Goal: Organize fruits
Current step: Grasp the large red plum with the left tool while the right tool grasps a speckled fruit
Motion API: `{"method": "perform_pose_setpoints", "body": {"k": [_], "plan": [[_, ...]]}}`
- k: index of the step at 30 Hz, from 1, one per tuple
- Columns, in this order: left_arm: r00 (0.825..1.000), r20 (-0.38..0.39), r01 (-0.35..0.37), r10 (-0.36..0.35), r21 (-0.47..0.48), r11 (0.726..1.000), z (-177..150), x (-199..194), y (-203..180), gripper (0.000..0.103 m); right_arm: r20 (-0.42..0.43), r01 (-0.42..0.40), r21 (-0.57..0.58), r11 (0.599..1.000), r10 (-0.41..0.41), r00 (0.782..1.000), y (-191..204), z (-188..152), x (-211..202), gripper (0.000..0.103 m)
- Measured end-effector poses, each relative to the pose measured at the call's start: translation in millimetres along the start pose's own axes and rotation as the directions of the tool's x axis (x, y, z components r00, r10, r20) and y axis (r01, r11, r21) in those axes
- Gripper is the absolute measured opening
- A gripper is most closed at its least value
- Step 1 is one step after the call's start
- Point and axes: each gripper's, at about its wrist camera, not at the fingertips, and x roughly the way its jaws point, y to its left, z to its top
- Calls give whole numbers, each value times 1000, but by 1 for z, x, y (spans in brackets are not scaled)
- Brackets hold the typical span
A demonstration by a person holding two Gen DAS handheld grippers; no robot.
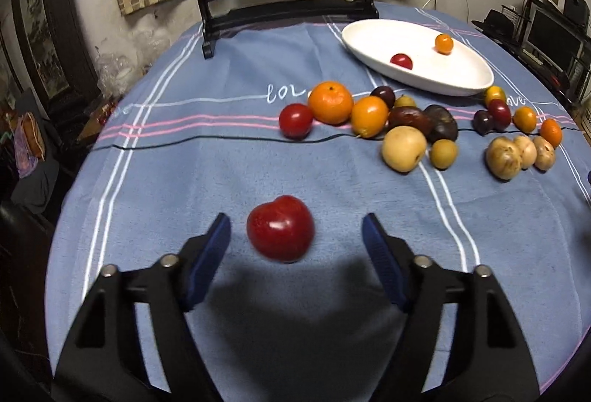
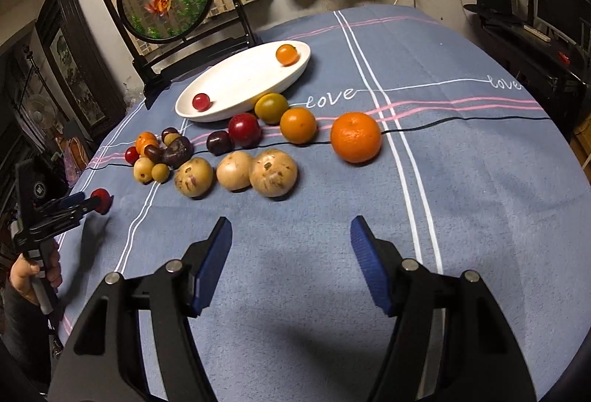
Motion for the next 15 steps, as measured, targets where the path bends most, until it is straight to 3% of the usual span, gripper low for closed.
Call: {"method": "perform_pose_setpoints", "body": {"k": [6,9,15], "plan": [[999,-24,-39,38,-37,999,-3,16,6,43,0,-10,-25,1000,10,1000,8,3,1,67],[1000,-29,0,-1,-41,999,-3,13,5,43,-24,26,-43,999,-27,999,10,5,8,67],[1000,-30,3,-4,-28,1000,-1,14,-4,43,-83,109,-168,980,-124,989,23,11,32,67]]}}
